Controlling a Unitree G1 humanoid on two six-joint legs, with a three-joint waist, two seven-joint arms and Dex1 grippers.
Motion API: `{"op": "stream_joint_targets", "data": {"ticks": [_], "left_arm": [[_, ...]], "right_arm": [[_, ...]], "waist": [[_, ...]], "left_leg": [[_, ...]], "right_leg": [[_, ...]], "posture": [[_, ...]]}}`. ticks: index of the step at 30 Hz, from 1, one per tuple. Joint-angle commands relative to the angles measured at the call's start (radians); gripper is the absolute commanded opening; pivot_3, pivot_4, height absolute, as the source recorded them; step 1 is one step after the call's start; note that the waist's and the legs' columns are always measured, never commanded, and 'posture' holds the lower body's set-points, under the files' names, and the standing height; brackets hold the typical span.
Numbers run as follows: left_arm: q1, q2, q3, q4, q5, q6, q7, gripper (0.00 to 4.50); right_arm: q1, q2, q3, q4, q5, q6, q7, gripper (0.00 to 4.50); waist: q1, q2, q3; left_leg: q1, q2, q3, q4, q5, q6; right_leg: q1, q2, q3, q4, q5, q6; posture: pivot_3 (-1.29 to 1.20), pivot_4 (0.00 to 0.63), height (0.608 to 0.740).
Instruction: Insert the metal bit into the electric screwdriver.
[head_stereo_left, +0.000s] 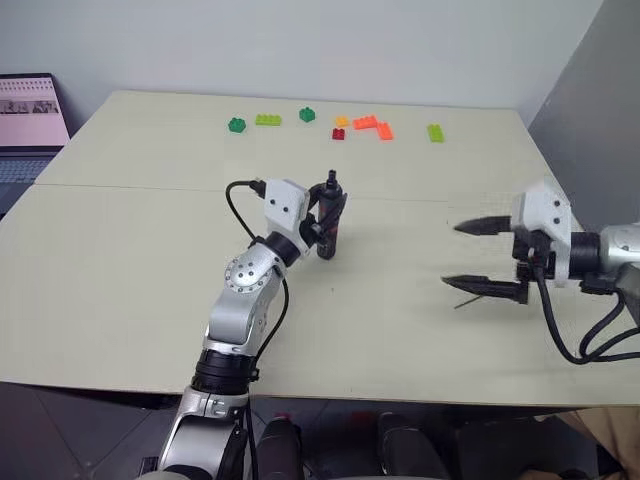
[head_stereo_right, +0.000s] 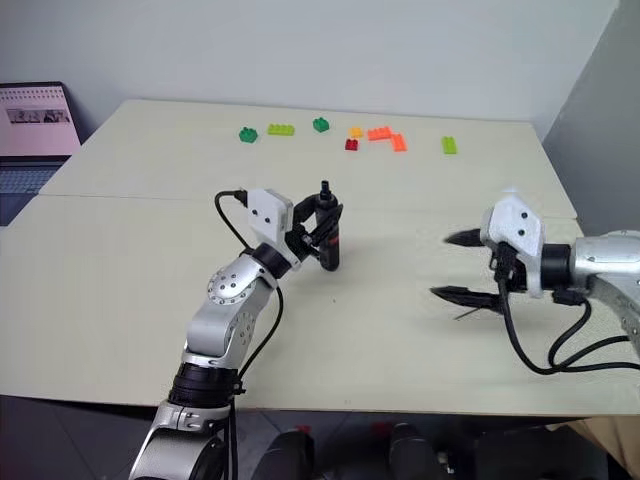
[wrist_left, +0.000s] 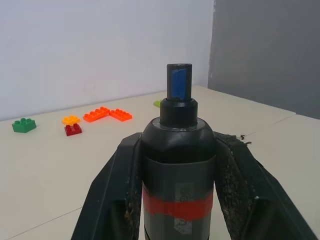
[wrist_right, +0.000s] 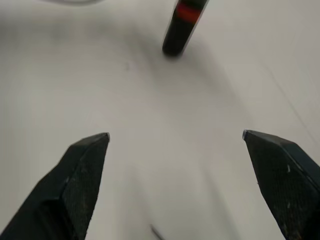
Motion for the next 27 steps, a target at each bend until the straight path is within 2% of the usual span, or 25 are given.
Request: {"op": "stream_joint_targets", "data": {"ticks": [1, 5, 11, 17, 27], "left_arm": [[0.017, -0.006, -0.028, -0.075, 0.011, -0.021, -0.005, 1.64], [0.021, 0.001, -0.03, -0.081, 0.015, -0.022, -0.013, 1.64], [0.006, 0.024, -0.018, -0.064, 0.023, -0.037, -0.023, 1.64], [-0.004, 0.038, 0.001, -0.049, 0.025, -0.043, -0.011, 1.64], [0.013, 0.047, -0.004, -0.062, 0.036, -0.042, -0.011, 1.64]], "right_arm": [[-0.123, -0.006, 0.158, 0.185, -0.24, -0.271, 0.201, 4.5], [-0.235, 0.063, 0.276, 0.379, -0.397, -0.452, 0.305, 4.5], [-0.349, 0.149, 0.37, 0.645, -0.578, -0.662, 0.336, 4.5], [-0.401, 0.201, 0.384, 0.781, -0.644, -0.756, 0.346, 4.5], [-0.436, 0.25, 0.398, 0.89, -0.721, -0.856, 0.351, 4.5]], "waist": [[-0.005, 0.001, 0.0], [-0.002, 0.002, 0.001], [0.0, 0.002, 0.001], [-0.002, 0.003, 0.002], [-0.002, 0.003, 0.002]], "left_leg": [[0.0, 0.0, 0.001, 0.0, 0.0, 0.0], [0.0, 0.0, 0.001, 0.0, 0.0, 0.0], [0.0, 0.0, 0.001, 0.0, 0.0, 0.0], [0.001, 0.0, 0.001, 0.0, 0.0, 0.0], [0.001, 0.0, 0.001, 0.0, 0.0, 0.0]], "right_leg": [[0.0, 0.0, 0.0, 0.0, 0.0, 0.0], [0.0, 0.0, 0.001, 0.0, 0.0, 0.0], [0.0, -0.001, 0.001, 0.0, 0.0, 0.0], [0.0, -0.001, 0.001, 0.0, 0.0, 0.0], [0.0, -0.001, 0.001, 0.001, 0.0, -0.001]], "posture": [[0.0, 0.15, 0.74], [0.0, 0.15, 0.74], [0.0, 0.15, 0.74], [0.0, 0.15, 0.74], [0.0, 0.15, 0.74]]}}
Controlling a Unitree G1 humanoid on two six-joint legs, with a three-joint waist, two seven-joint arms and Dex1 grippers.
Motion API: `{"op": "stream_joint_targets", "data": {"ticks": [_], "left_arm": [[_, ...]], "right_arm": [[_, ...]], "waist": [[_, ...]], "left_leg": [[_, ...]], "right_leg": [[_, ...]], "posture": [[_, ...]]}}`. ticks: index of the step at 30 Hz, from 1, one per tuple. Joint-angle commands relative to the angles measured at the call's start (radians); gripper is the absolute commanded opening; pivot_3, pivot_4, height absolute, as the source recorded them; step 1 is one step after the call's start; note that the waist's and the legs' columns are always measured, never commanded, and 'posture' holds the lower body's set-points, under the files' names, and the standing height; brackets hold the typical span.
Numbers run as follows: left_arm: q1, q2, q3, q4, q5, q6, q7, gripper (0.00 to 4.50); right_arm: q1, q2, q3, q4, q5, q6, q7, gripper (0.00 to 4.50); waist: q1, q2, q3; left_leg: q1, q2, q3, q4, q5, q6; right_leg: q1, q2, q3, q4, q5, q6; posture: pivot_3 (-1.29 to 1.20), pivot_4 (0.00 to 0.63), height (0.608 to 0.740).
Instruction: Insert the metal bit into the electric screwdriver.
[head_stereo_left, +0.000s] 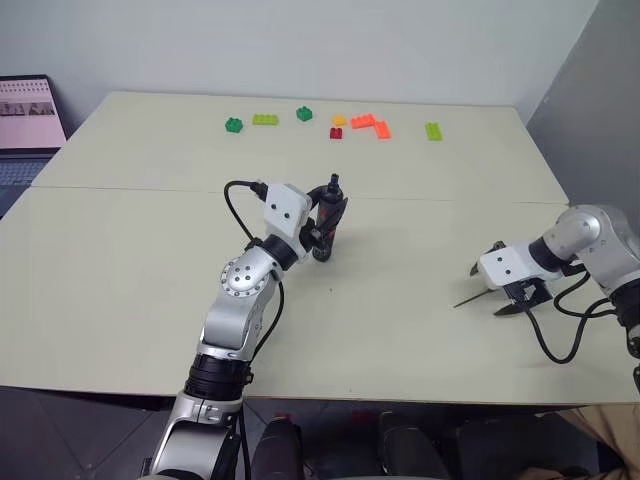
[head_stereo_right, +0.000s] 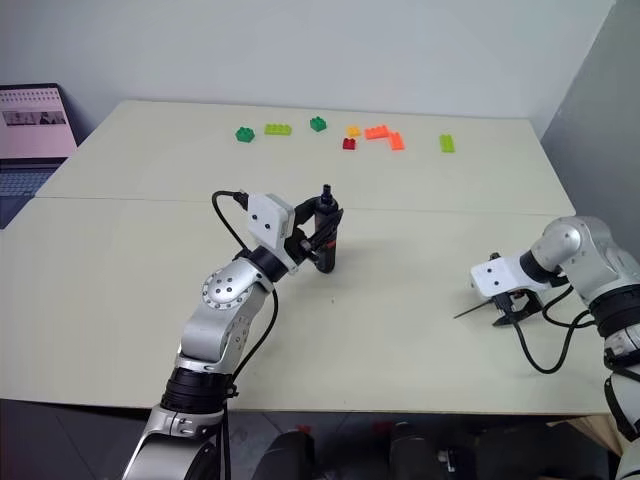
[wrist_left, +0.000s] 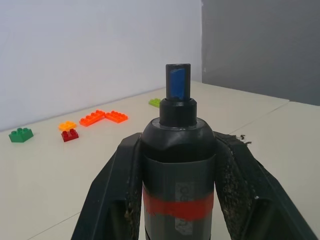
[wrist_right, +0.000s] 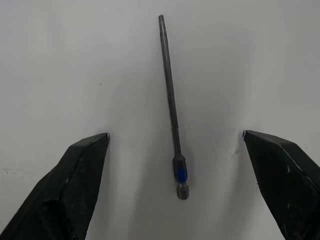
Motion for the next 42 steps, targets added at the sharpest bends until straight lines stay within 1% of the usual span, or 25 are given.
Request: {"op": "stream_joint_targets", "data": {"ticks": [1, 3, 4, 5, 6, 11, 12, 16, 20, 29, 33, 38, 42], "left_arm": [[-0.004, 0.011, 0.011, -0.037, 0.01, -0.022, 0.007, 1.64], [-0.003, 0.012, 0.013, -0.037, 0.012, -0.022, 0.007, 1.64], [-0.002, 0.012, 0.013, -0.037, 0.013, -0.022, 0.008, 1.64], [-0.002, 0.012, 0.014, -0.037, 0.014, -0.022, 0.008, 1.64], [-0.002, 0.012, 0.014, -0.037, 0.015, -0.022, 0.009, 1.64], [0.003, 0.013, 0.013, -0.04, 0.017, -0.023, 0.013, 1.64], [0.005, 0.014, 0.013, -0.04, 0.019, -0.024, 0.015, 1.64], [0.008, 0.015, 0.013, -0.041, 0.024, -0.025, 0.023, 1.64], [0.009, 0.015, 0.014, -0.038, 0.029, -0.027, 0.028, 1.64], [0.005, 0.013, 0.006, -0.025, 0.046, -0.038, 0.032, 1.64], [0.004, 0.008, 0.006, -0.022, 0.052, -0.041, 0.039, 1.64], [0.007, -0.001, 0.004, -0.017, 0.059, -0.045, 0.043, 1.64], [0.01, -0.005, 0.002, -0.017, 0.061, -0.044, 0.044, 1.64]], "right_arm": [[-0.03, 0.007, 0.003, 0.041, -0.032, -0.038, 0.019, 4.5], [-0.042, 0.017, 0.01, 0.068, -0.05, -0.047, 0.018, 4.13], [-0.05, 0.023, 0.015, 0.084, -0.061, -0.052, 0.015, 4.04], [-0.058, 0.028, 0.02, 0.098, -0.069, -0.055, 0.016, 3.82], [-0.065, 0.033, 0.023, 0.107, -0.075, -0.055, 0.02, 3.47], [-0.084, 0.056, 0.028, 0.132, -0.095, -0.048, 0.035, 2.29], [-0.087, 0.06, 0.029, 0.135, -0.099, -0.048, 0.036, 2.0], [-0.091, 0.069, 0.026, 0.135, -0.106, -0.04, 0.037, 1.08], [-0.081, 0.067, 0.017, 0.102, -0.095, -0.017, 0.052, 0.03], [-0.055, 0.048, -0.014, -0.005, -0.041, 0.064, 0.089, 0.0], [-0.036, 0.031, -0.059, -0.063, 0.034, 0.153, 0.113, 0.0], [0.018, -0.017, -0.044, -0.095, 0.02, 0.161, 0.105, 0.0], [0.038, -0.029, -0.03, -0.11, 0.001, 0.136, 0.092, 0.0]], "waist": [[0.0, 0.0, 0.0], [-0.001, 0.0, 0.0], [-0.001, 0.0, 0.0], [-0.002, 0.0, 0.0], [-0.003, 0.0, 0.0], [-0.012, 0.0, 0.0], [-0.015, 0.0, 0.0], [-0.023, 0.0, 0.0], [-0.024, 0.0, 0.0], [-0.025, 0.0, 0.0], [-0.024, 0.0, 0.0], [-0.022, 0.001, 0.0], [-0.025, 0.001, 0.001]], "left_leg": [[0.0, 0.0, 0.0, 0.0, 0.0, 0.0], [0.001, 0.0, 0.0, 0.0, 0.0, 0.0], [0.001, 0.0, 0.0, 0.0, 0.0, 0.0], [0.002, 0.0, 0.0, 0.0, 0.0, 0.0], [0.003, 0.0, 0.0, 0.0, 0.0, 0.0], [0.009, 0.0, 0.0, 0.0, 0.0, 0.0], [0.009, 0.0, 0.0, 0.0, 0.0, 0.0], [0.009, 0.0, 0.0, 0.0, 0.0, 0.0], [0.01, 0.0, 0.0, 0.0, 0.0, 0.0], [0.01, 0.0, 0.0, 0.0, 0.0, 0.0], [0.009, 0.0, 0.0, 0.0, 0.0, 0.0], [0.009, 0.0, -0.001, 0.0, 0.0, 0.0], [0.009, 0.0, -0.001, 0.0, 0.0, 0.0]], "right_leg": [[0.0, 0.0, 0.0, 0.0, 0.0, 0.0], [0.001, 0.0, 0.0, 0.0, 0.0, 0.0], [0.002, 0.0, 0.0, 0.0, 0.0, 0.0], [0.003, 0.0, 0.0, 0.0, 0.0, 0.0], [0.004, 0.0, 0.0, 0.0, 0.0, 0.0], [0.011, 0.0, 0.0, -0.001, 0.0, 0.0], [0.011, 0.0, 0.0, -0.001, 0.0, 0.0], [0.011, 0.0, 0.0, -0.001, 0.0, 0.0], [0.011, 0.0, 0.0, -0.001, 0.0, 0.0], [0.011, 0.0, 0.0, -0.001, 0.0, 0.0], [0.011, 0.0, 0.0, -0.001, 0.0, 0.0], [0.01, 0.0, 0.0, -0.001, 0.0, 0.0], [0.01, 0.0, 0.0, -0.001, 0.0, 0.0]], "posture": [[0.0, 0.15, 0.74], [0.0, 0.15, 0.74], [0.0, 0.15, 0.74], [0.0, 0.15, 0.74], [0.0, 0.15, 0.74], [0.0, 0.15, 0.74], [0.0, 0.15, 0.74], [0.0, 0.15, 0.74], [0.0, 0.15, 0.74], [0.0, 0.15, 0.74], [0.0, 0.15, 0.74], [0.0, 0.15, 0.74], [0.0, 0.15, 0.74]]}}
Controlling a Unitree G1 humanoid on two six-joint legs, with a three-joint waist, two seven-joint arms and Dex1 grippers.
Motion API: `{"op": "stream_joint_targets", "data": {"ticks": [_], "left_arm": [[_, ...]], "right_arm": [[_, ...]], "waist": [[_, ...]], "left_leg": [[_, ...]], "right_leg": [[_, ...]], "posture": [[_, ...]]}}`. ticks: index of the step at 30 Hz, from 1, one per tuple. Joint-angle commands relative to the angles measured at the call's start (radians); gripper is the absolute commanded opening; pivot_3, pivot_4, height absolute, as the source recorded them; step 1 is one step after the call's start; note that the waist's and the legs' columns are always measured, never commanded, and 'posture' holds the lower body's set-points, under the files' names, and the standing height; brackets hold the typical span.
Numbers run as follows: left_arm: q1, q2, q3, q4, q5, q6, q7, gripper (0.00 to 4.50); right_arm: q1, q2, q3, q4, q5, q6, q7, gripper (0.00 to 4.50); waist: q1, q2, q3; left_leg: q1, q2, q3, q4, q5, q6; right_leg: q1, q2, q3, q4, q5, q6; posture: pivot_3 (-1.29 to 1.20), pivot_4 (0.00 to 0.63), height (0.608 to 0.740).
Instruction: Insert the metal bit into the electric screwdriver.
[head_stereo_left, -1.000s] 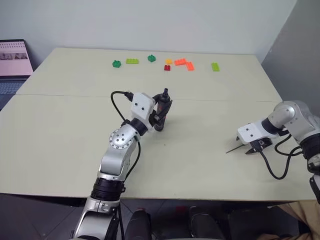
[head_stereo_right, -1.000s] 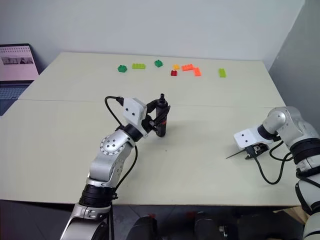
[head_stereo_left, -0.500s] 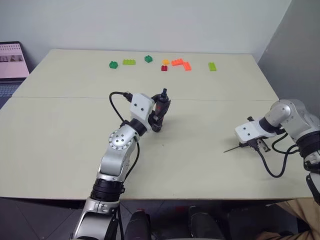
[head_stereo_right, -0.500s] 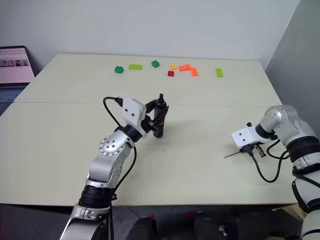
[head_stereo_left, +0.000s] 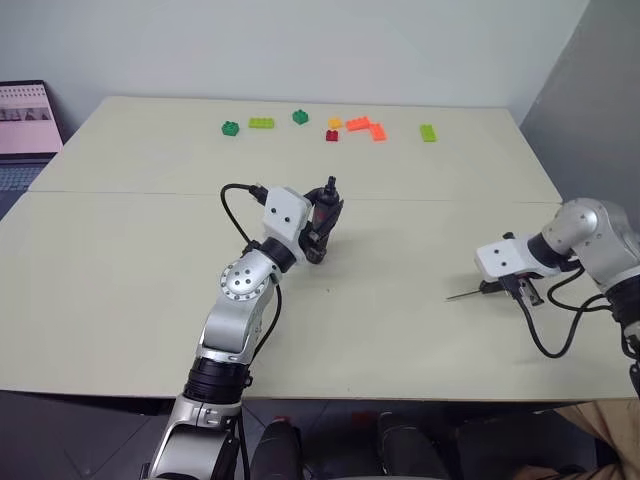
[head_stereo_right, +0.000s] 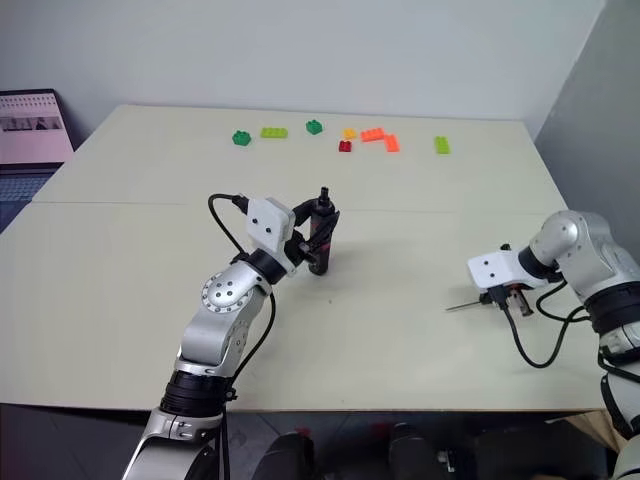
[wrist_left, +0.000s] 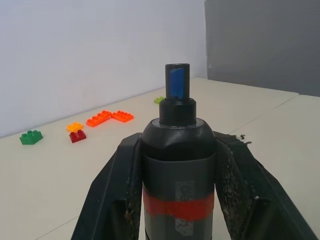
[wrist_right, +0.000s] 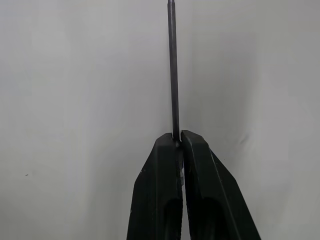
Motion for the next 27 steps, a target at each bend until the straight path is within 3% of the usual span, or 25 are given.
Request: {"op": "stream_joint_targets", "data": {"ticks": [1, 5, 11, 27], "left_arm": [[-0.005, -0.003, 0.003, -0.017, 0.007, -0.023, 0.012, 1.64], [-0.004, -0.003, 0.002, -0.017, 0.008, -0.024, 0.012, 1.64], [-0.003, -0.004, 0.002, -0.02, 0.009, -0.019, 0.013, 1.64], [0.003, -0.007, 0.0, -0.02, 0.014, -0.017, 0.014, 1.64]], "right_arm": [[0.002, -0.025, 0.0, -0.039, -0.011, -0.029, 0.056, 0.0], [0.019, -0.021, -0.002, -0.064, -0.003, -0.016, 0.064, 0.0], [0.019, -0.028, 0.004, -0.089, -0.033, 0.024, 0.049, 1.46], [-0.027, 0.016, 0.043, -0.057, -0.06, 0.086, 0.076, 1.5]], "waist": [[-0.004, 0.001, 0.0], [-0.003, 0.001, 0.0], [-0.002, 0.001, 0.0], [-0.003, 0.001, 0.0]], "left_leg": [[0.0, 0.0, 0.0, 0.0, 0.0, 0.0], [0.0, 0.0, 0.0, 0.0, 0.0, 0.0], [0.0, 0.0, 0.0, 0.0, 0.0, 0.0], [0.0, 0.0, 0.0, 0.0, 0.0, 0.0]], "right_leg": [[0.0, 0.0, 0.0, 0.0, 0.0, 0.0], [0.0, 0.0, 0.0, 0.0, 0.0, 0.0], [0.0, 0.0, 0.0, 0.0, 0.0, 0.0], [0.0, 0.0, 0.0, 0.0, 0.0, 0.0]], "posture": [[0.0, 0.15, 0.74], [0.0, 0.15, 0.74], [0.0, 0.15, 0.74], [0.0, 0.15, 0.74]]}}
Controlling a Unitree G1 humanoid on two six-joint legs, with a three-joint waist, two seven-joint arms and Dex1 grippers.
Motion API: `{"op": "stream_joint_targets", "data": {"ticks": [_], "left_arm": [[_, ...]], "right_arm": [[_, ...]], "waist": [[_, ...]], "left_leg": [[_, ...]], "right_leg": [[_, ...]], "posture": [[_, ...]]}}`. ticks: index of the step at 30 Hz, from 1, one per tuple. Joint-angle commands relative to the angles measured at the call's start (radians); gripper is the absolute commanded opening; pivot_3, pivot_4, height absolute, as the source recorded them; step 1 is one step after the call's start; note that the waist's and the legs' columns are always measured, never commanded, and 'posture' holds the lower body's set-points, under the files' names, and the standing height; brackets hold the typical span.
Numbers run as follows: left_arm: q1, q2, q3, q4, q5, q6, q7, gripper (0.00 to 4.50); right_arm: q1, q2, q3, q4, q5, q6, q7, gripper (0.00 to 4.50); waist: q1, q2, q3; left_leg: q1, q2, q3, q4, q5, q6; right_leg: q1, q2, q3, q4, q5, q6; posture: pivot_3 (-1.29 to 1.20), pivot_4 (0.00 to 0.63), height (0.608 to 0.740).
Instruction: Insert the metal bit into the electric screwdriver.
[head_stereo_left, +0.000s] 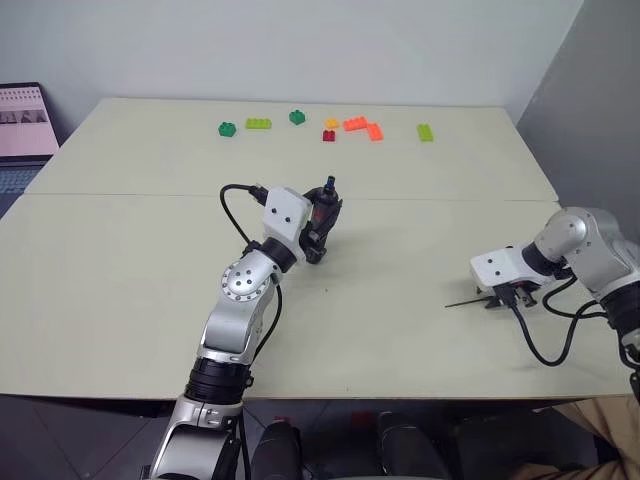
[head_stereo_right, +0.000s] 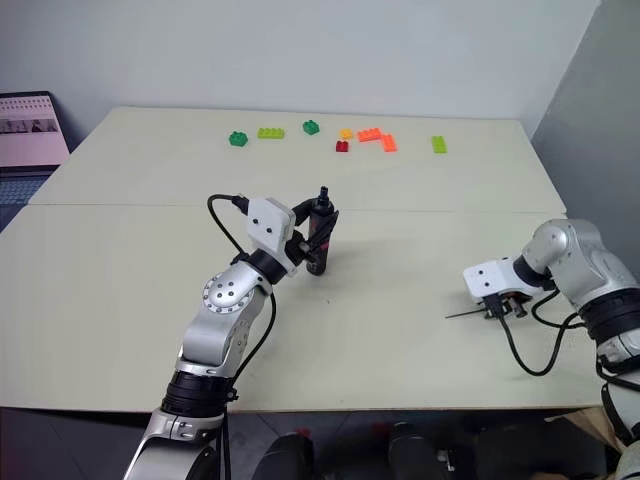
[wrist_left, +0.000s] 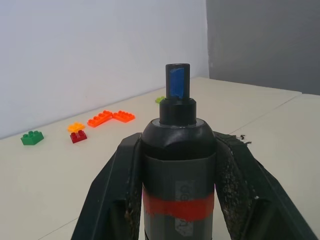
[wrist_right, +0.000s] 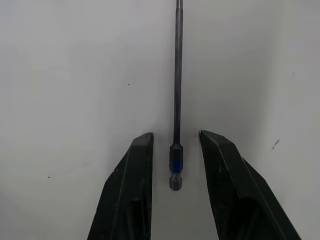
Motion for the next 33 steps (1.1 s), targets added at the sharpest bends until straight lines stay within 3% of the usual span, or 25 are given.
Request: {"op": "stream_joint_targets", "data": {"ticks": [1, 9, 15, 21, 28, 33], "left_arm": [[0.002, -0.002, 0.0, -0.021, 0.005, -0.015, 0.008, 1.64], [0.007, -0.001, 0.003, -0.023, 0.008, -0.013, 0.011, 1.64], [0.007, 0.0, 0.004, -0.023, 0.011, -0.014, 0.015, 1.64], [-0.012, -0.021, 0.026, -0.072, 0.016, 0.0, 0.077, 1.64], [-0.037, -0.08, 0.051, -0.169, -0.018, 0.128, 0.166, 1.64], [-0.004, -0.089, 0.006, -0.209, 0.019, 0.102, 0.172, 1.64]], "right_arm": [[-0.021, 0.002, 0.009, 0.009, -0.014, -0.001, 0.066, 1.5], [-0.022, 0.022, 0.011, -0.009, -0.01, 0.041, 0.068, 0.0], [-0.022, 0.018, -0.005, -0.042, 0.045, 0.072, 0.072, 0.0], [-0.016, 0.077, -0.178, -0.146, 0.277, 0.235, 0.03, 0.0], [0.036, 0.217, -0.426, -0.331, 0.535, 0.493, -0.193, 0.0], [0.08, 0.357, -0.567, -0.442, 0.681, 0.577, -0.385, 0.0]], "waist": [[0.0, 0.0, 0.0], [0.0, 0.0, 0.0], [0.0, 0.0, 0.0], [-0.002, 0.0, 0.0], [0.004, 0.0, 0.0], [0.009, 0.0, 0.0]], "left_leg": [[0.0, 0.0, 0.0, 0.0, 0.0, 0.0], [0.0, 0.0, 0.0, 0.0, 0.0, 0.0], [0.0, 0.0, 0.0, 0.0, 0.0, 0.0], [0.0, 0.0, 0.0, 0.0, 0.0, 0.0], [-0.006, 0.0, -0.004, 0.0, 0.0, 0.0], [-0.01, 0.0, -0.007, 0.0, 0.0, 0.0]], "right_leg": [[0.0, 0.0, 0.0, 0.0, 0.0, 0.0], [0.0, 0.0, 0.0, 0.0, 0.0, 0.0], [0.0, 0.0, 0.0, 0.0, 0.0, 0.0], [0.0, 0.0, 0.0, 0.0, 0.0, 0.0], [-0.002, 0.0, -0.004, -0.001, 0.0, 0.0], [-0.006, 0.0, -0.007, 0.0, 0.0, 0.0]], "posture": [[0.0, 0.15, 0.74], [0.0, 0.15, 0.74], [0.0, 0.15, 0.74], [0.0, 0.15, 0.74], [0.0, 0.15, 0.74], [0.0, 0.15, 0.74]]}}
